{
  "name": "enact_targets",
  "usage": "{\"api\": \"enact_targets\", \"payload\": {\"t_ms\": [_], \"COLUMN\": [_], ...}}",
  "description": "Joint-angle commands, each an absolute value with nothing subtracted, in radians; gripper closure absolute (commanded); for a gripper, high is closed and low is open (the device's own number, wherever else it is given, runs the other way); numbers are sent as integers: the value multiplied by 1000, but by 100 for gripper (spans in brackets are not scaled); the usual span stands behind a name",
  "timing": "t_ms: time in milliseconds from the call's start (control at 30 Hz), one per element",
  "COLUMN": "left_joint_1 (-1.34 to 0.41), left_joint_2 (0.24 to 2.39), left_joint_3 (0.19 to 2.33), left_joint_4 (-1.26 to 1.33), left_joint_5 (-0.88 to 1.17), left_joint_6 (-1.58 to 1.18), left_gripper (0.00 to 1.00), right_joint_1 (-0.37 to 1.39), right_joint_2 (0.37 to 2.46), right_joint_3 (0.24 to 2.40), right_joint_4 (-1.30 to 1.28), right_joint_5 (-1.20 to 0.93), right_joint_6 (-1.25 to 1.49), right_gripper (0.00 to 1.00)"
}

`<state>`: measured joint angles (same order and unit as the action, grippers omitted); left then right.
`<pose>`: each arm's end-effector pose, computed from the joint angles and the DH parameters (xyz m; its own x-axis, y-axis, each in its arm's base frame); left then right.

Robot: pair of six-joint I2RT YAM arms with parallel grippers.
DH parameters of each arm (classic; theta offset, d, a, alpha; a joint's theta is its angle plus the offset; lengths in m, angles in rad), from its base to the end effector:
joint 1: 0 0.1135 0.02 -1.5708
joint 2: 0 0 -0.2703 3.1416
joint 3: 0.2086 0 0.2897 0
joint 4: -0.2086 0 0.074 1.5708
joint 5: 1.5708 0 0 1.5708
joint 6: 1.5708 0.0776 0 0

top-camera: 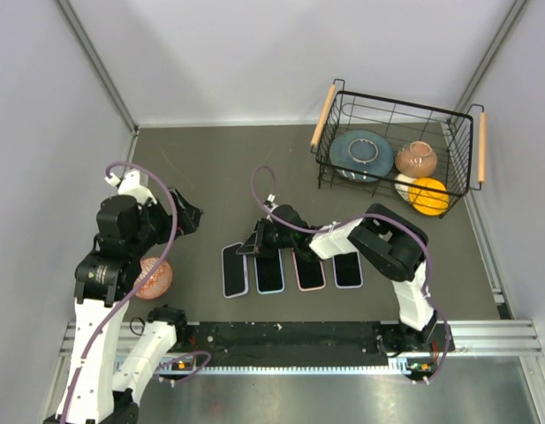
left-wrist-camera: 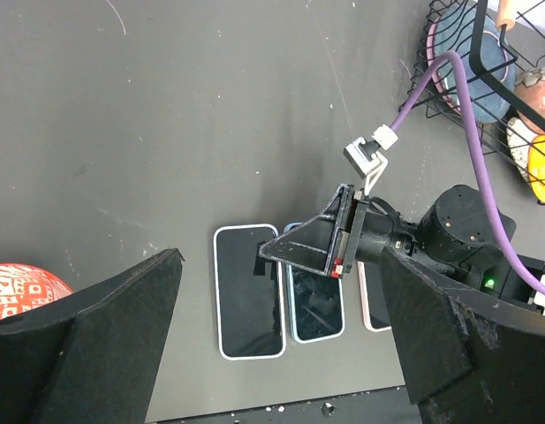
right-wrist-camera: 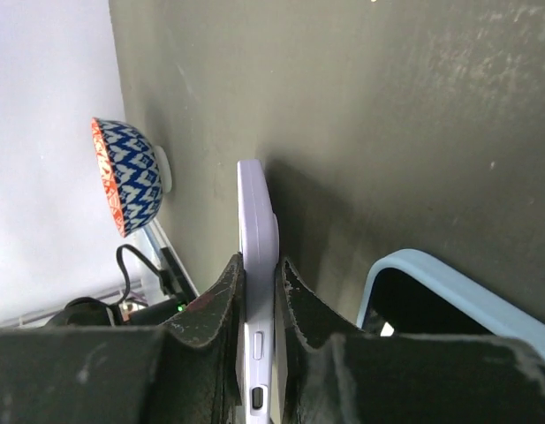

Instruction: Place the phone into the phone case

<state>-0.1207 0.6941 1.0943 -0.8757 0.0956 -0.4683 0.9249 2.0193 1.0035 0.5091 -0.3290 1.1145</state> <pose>0.1821 -0.0296 0.3828 -0.4977 -0.3922 -0.7736 -0.0230 0.8976 -0.4403 0.2607 0.3876 0.0762 -0.9598 0.1381 -0.2445 -0.1457 0.4995 0.8540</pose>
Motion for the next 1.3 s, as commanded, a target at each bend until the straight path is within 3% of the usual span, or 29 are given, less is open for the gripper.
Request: {"api": "enact_targets", "payload": {"t_ms": [0,267,533,633,667,767,900,1100,1267], "left_joint_1": [-120,-120,-120,-120,-120,-121,-120,-120,-121], "left_joint_2": [695,696,701,687,678,655,641,600,566], "left_joint_3": [1091,1091,1074,1072,1071,1069,1039,925,854], "left_joint_4": [-842,-845,-821,-801,-795,-764,-690,-488,-420], "left_joint_5": [87,80,116,133,146,187,332,564,629], "left_joint_6": [-456,-457,-468,-472,-474,-483,-498,-575,-580], "left_gripper": [1,1,1,1,1,1,1,1,1], "right_joint_1": [934,934,920,920,920,919,920,919,919], "right_joint_2": [2032,2005,1806,1720,1656,1527,1358,1027,781], "right_joint_3": [1057,1100,1121,1143,1147,1161,1145,959,852], "right_joint_4": [529,381,174,56,19,-128,-296,-325,-380], "right_joint_5": [-307,-290,-232,-209,-201,-135,35,197,279], "right_joint_6": [1092,1036,861,761,741,649,586,563,627], "right_gripper": [86,53,43,33,21,4,1,1,1]}}
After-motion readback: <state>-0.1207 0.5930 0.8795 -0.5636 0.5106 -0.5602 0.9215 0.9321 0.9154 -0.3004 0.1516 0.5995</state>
